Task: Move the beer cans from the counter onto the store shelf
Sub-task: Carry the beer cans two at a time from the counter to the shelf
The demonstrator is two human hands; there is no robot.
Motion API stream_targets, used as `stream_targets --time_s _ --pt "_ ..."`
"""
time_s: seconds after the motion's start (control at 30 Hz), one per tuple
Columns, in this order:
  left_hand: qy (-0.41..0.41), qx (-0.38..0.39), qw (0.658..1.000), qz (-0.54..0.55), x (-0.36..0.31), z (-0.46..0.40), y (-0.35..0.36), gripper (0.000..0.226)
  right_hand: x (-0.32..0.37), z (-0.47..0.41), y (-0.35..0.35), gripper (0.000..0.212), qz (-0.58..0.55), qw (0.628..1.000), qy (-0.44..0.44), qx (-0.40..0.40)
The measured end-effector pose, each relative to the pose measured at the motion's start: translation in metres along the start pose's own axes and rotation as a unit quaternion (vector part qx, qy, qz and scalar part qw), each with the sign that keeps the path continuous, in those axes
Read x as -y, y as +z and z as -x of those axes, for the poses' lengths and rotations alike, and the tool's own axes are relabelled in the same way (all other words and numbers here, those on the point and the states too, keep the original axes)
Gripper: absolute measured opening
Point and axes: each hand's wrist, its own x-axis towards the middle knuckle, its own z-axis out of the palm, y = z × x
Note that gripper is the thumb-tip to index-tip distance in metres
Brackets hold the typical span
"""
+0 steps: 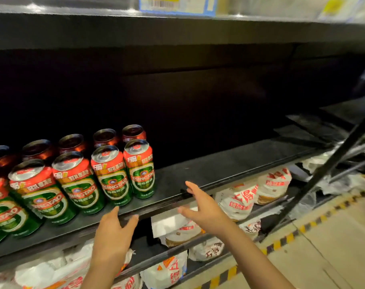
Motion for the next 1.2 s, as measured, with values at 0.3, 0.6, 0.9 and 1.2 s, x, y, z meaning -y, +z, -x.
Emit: stream_targets --time_s 0.3,0.6,0.9,1.2 --pt "0.281 0.206 0.934 -0.078 -0.115 0.119 0.073 0.044 -0.091 0.204 -0.078 0.054 -0.001 0.965 0.171 -0.199" --pt "0.452 0.449 0.769 -0.06 -0.168 0.348 0.201 0.038 -0.157 0.494 -0.074 0.044 -0.053 0.839 0.333 -0.426" --pt "0.515 0.654 0.551 -0.045 -0.133 0.664 0.272 0.033 -0.172 0.806 -0.002 0.029 -0.097 0.609 0.495 -0.612" --pt "0.518 0.751 0.403 -0.072 -0.088 0.86 0.299 0.029 -0.176 0.964 0.049 0.024 -0.137 0.474 0.531 -0.689"
